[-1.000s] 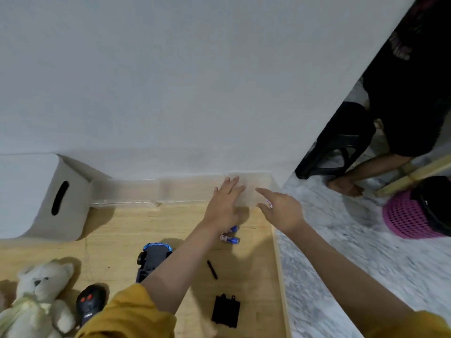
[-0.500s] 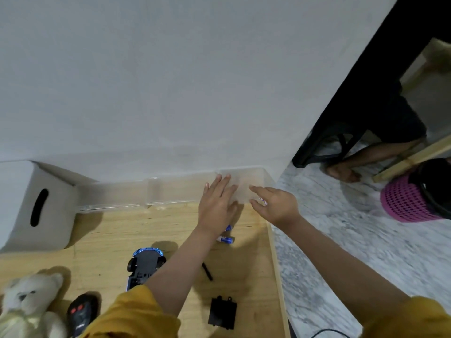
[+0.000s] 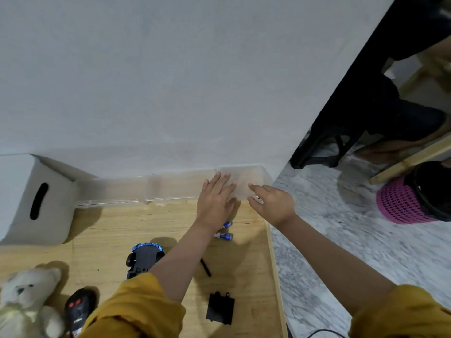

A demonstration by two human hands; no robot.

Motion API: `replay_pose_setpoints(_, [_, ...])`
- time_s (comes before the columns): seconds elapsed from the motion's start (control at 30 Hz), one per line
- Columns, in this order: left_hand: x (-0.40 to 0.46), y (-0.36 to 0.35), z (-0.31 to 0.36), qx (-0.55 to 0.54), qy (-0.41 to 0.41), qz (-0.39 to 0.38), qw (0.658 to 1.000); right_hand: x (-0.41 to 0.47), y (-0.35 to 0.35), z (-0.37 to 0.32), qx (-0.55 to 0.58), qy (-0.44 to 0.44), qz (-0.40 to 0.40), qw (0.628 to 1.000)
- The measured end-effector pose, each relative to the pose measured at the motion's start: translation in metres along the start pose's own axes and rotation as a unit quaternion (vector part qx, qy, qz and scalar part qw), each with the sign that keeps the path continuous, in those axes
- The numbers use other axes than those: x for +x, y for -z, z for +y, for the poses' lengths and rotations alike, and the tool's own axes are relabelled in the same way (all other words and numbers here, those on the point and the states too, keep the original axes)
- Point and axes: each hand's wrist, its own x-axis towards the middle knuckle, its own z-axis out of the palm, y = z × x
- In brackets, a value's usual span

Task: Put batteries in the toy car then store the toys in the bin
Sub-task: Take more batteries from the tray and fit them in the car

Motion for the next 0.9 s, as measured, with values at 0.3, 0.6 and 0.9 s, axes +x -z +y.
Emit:
replay_pose_setpoints(0.3, [0.004, 0.005, 0.004, 0.007, 0.008, -0.051, 0.999, 0.006, 0.002, -0.005, -0.009, 0.001, -0.025, 1.000])
replay_pose_setpoints(0.6, [0.008, 0.021, 0.004, 0.046, 0.008, -0.107, 0.993, 0.014, 0.023, -0.007, 0.016, -0.051, -0.087, 0.995])
replay_pose_setpoints(0.9, [0.008, 0.026, 0.004, 0.071, 0.014, -0.043, 0.996, 0.062, 0.060, -0.028, 0.199, -0.298, 0.006, 0.933])
